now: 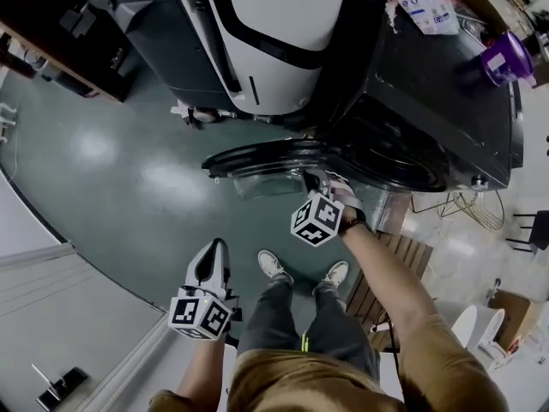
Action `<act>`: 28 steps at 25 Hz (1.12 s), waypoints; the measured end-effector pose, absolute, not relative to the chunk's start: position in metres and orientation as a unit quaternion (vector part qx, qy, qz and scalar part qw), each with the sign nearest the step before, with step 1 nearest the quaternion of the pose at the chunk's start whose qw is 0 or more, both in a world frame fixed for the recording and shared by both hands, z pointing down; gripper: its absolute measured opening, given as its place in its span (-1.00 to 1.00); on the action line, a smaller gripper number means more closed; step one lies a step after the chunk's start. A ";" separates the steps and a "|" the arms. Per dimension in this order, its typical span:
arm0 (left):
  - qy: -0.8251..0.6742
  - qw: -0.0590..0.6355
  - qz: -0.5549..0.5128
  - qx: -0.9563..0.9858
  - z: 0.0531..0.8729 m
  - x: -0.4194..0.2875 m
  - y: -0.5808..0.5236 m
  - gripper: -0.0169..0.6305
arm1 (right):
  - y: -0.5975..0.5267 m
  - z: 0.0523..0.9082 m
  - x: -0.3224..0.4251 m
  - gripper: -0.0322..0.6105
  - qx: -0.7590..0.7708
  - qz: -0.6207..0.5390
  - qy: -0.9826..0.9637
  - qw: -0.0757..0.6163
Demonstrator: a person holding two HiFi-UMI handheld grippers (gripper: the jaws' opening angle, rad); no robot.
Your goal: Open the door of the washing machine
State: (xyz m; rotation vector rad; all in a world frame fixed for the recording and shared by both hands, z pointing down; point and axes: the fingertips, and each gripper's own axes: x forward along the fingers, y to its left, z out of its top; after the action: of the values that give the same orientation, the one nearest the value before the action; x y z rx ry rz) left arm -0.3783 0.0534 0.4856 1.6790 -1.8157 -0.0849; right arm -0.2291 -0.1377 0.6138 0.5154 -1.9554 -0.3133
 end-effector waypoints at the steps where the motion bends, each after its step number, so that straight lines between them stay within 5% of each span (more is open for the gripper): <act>1: -0.689 0.325 -0.034 0.647 0.481 -0.368 0.049 -0.76 | -0.131 0.611 -0.211 -0.89 0.220 -0.123 -0.815 0.521; 18: -0.631 0.268 -0.012 0.728 0.423 -0.185 0.017 -0.76 | -0.043 0.496 0.121 -0.89 0.398 -0.041 -0.789 0.466; 28: -0.623 0.221 -0.045 0.749 0.369 -0.119 -0.001 -0.76 | -0.022 0.406 0.225 -0.89 0.486 -0.058 -0.773 0.403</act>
State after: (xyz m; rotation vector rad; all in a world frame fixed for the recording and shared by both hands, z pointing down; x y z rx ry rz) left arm -0.1187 -0.0007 0.3692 2.0708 -1.7223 -0.1239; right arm 0.2249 -0.0220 0.4059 1.2287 -1.9539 -0.1475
